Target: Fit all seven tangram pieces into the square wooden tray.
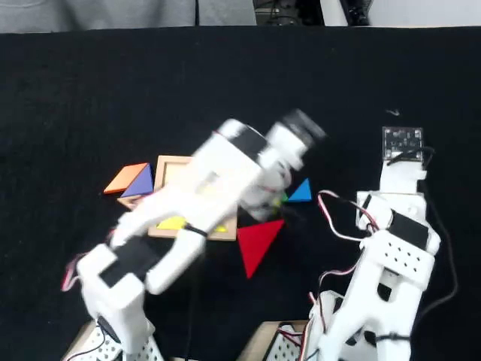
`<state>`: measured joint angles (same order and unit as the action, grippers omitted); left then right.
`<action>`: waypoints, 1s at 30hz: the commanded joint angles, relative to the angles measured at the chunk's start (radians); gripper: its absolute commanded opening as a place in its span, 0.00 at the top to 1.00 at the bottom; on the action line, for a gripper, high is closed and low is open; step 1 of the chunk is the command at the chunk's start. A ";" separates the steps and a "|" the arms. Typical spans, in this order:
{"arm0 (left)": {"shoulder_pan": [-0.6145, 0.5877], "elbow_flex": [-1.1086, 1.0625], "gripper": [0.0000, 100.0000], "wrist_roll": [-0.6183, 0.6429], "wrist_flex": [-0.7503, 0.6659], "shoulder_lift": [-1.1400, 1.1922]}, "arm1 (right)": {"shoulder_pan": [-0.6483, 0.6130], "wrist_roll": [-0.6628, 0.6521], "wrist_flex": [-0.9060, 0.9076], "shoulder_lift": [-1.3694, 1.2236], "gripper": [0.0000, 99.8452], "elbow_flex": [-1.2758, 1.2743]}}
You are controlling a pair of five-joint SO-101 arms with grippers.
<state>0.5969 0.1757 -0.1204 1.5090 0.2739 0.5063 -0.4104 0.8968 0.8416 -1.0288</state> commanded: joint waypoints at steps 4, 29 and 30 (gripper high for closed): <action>-0.384 -0.001 0.75 0.051 0.017 -0.269 | -0.206 0.028 0.224 0.153 0.99 0.148; -0.869 -1.274 0.75 0.190 -0.643 -1.080 | -1.191 -0.008 0.262 -0.302 0.99 0.116; -0.877 -1.282 0.75 0.190 -0.654 -1.080 | -1.192 -0.008 0.253 -0.323 0.99 0.111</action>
<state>-0.2562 -1.0978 0.0575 0.8876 -0.7833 -0.6368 -0.4058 1.1914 0.5547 -0.9183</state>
